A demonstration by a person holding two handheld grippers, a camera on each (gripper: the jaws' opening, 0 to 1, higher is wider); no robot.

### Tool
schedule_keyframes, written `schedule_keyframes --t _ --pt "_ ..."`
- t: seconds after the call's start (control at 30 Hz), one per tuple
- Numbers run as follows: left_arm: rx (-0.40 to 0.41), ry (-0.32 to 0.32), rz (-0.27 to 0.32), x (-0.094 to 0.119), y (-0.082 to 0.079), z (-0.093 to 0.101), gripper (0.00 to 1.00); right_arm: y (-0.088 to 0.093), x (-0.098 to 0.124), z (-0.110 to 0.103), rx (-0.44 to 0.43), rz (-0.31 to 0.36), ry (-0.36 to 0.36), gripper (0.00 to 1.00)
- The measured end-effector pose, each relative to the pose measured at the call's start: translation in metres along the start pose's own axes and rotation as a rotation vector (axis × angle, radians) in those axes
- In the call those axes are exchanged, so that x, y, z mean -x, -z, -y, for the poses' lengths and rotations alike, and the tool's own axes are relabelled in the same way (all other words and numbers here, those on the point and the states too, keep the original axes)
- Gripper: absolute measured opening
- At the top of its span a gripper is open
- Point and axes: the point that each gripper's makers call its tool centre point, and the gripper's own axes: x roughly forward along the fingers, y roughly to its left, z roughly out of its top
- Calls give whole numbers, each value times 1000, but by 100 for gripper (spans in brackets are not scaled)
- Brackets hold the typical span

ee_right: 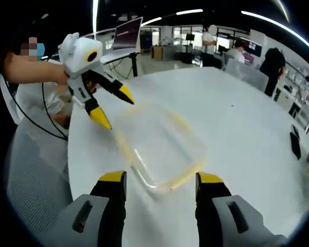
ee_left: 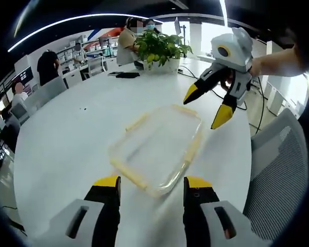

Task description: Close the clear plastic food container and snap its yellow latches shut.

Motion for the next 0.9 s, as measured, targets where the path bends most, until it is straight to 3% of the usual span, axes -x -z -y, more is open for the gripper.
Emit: schedule_keyframes --t 0.4,0.9 --pt "31 -18 11 -10 1 -2 40 -1 -8 9 -37 27 53 48" --pt "41 -22 3 -15 -2 -20 39 -11 -21 20 -35 19 49 49"
